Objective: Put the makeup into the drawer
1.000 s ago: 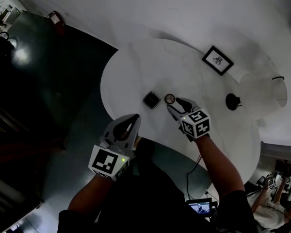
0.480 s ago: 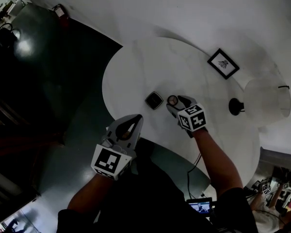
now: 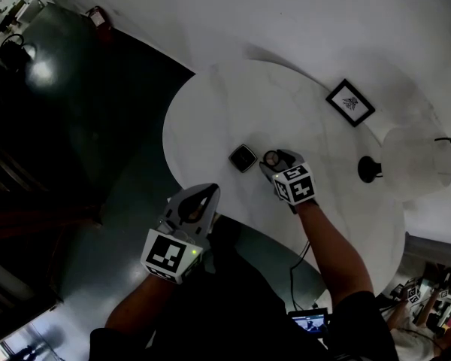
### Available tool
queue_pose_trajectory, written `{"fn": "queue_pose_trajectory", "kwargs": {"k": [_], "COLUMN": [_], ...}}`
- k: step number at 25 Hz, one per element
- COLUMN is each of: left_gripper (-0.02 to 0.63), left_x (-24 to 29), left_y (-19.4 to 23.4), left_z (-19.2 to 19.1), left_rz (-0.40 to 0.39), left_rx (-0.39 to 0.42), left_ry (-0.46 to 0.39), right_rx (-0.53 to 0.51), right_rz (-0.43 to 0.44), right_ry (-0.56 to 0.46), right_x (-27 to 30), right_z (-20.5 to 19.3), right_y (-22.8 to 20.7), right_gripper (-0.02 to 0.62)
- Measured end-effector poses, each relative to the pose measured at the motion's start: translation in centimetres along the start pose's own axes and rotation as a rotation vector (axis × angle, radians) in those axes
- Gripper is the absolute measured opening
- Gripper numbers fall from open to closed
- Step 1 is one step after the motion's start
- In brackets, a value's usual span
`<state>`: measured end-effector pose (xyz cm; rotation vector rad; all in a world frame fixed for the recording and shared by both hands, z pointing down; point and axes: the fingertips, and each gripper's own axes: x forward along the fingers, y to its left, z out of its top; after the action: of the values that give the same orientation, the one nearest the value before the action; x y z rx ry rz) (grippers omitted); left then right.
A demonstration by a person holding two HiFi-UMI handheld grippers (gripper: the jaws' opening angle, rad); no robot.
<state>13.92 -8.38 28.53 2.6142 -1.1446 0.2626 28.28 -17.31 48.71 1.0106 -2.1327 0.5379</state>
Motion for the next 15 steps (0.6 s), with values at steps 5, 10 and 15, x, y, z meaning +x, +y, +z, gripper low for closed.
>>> {"fn": "queue_pose_trajectory", "kwargs": {"k": [5,10,15], "left_gripper": [0.011,0.010,0.010], "left_x": [-0.8,-2.2,-4.4], "left_y": [0.3,0.0,0.6], "left_z": [-0.2,-0.3,0.6], "left_rz": [0.017,0.010,-0.011], "left_rx": [0.000,0.007,0.024], "left_ry": [0.007,0.018,-0.007], "right_rx": [-0.027,-0.026,0.023], "right_rz": [-0.052,-0.070,-0.097], "right_ry": [-0.008,-0.004,-0.028], "right_x": [0.2,-0.1,-1.5], "right_z": [-0.1,-0.3,0.1], "right_y": [-0.4,-0.1,1.0], "right_gripper": [0.230,0.227,0.225]}}
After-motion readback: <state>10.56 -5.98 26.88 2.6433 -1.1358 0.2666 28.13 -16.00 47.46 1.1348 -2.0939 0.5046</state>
